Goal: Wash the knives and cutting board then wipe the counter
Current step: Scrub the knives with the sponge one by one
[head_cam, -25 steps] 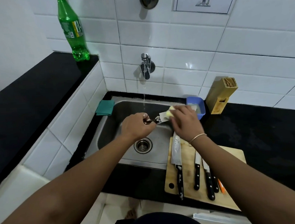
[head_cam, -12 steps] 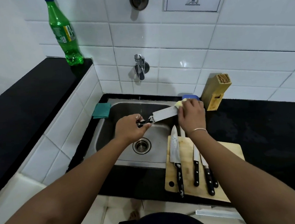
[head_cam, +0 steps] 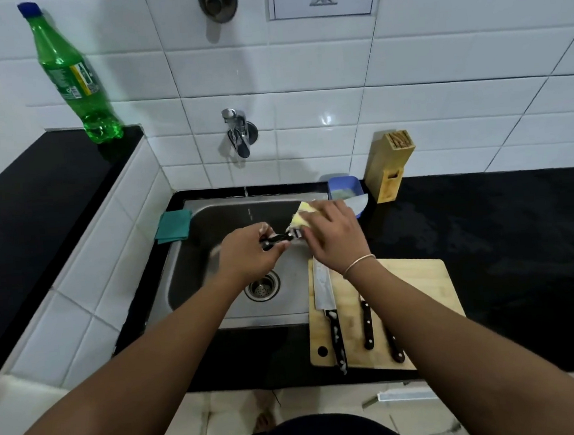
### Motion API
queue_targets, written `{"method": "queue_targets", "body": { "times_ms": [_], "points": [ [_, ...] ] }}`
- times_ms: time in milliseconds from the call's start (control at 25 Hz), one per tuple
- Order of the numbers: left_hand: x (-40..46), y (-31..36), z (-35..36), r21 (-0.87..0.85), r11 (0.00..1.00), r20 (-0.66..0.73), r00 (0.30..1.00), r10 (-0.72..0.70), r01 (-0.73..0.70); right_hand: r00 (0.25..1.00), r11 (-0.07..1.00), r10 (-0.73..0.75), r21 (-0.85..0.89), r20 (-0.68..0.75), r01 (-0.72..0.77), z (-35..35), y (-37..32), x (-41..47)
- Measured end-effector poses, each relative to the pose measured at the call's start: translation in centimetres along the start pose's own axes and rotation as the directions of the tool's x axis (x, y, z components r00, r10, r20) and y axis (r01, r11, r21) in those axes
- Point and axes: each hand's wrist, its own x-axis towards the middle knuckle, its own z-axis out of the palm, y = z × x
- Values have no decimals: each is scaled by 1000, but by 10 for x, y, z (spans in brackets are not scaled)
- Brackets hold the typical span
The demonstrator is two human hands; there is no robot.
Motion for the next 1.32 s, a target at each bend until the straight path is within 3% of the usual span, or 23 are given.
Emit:
{"method": "queue_targets", "body": {
  "times_ms": [80, 240, 280, 400, 480, 600, 680, 840, 1000, 1160, 1240, 1320],
  "points": [
    [8, 8, 2, 1, 1000, 56, 998, -18, 18, 998, 999, 28, 33, -56, -27, 1, 1, -2],
    [19, 9, -4, -66, 994, 140, 987, -82, 92, 989, 990, -138, 23, -61, 140, 4, 3, -7],
    [19, 8, -6, -60, 994, 136, 987, -88, 96, 994, 996, -88, 6, -68, 89, 2, 9, -9],
    [10, 4, -7, 58, 997, 56, 997, -55, 52, 960, 963, 270, 10, -79, -270, -8, 27, -5],
    [7, 5, -3, 133, 991, 6, 1000, -11, 10, 931, 933, 360, 33, -62, -359, -7, 22, 6],
    [11, 12, 4, 93, 992, 37, 995, -88, 84, 989, 983, 149, 105, -11, -147, 4, -13, 12],
    [16, 15, 7, -42, 983, 176, 970, -169, 179, 1000, 994, -16, 108, 19, 14, 8, -22, 3],
    [11, 18, 5, -318, 871, 469, 861, -199, 374, 999, 996, -54, 77, 8, 53, -1, -2, -3],
    [17, 23, 4, -349, 794, 614, 762, -208, 498, 993, 989, -114, 94, -3, 114, -1, 3, -5],
    [22, 21, 0, -268, 891, 526, 830, -182, 366, 971, 962, -237, 140, -7, 236, 3, 1, -14],
    [24, 26, -2, -212, 942, 501, 856, -125, 261, 981, 967, -191, 170, -22, 192, 7, -4, -17],
    [25, 35, -4, -291, 909, 566, 820, -87, 297, 998, 975, -57, 211, -33, 63, 11, -8, -19]
  ]
}}
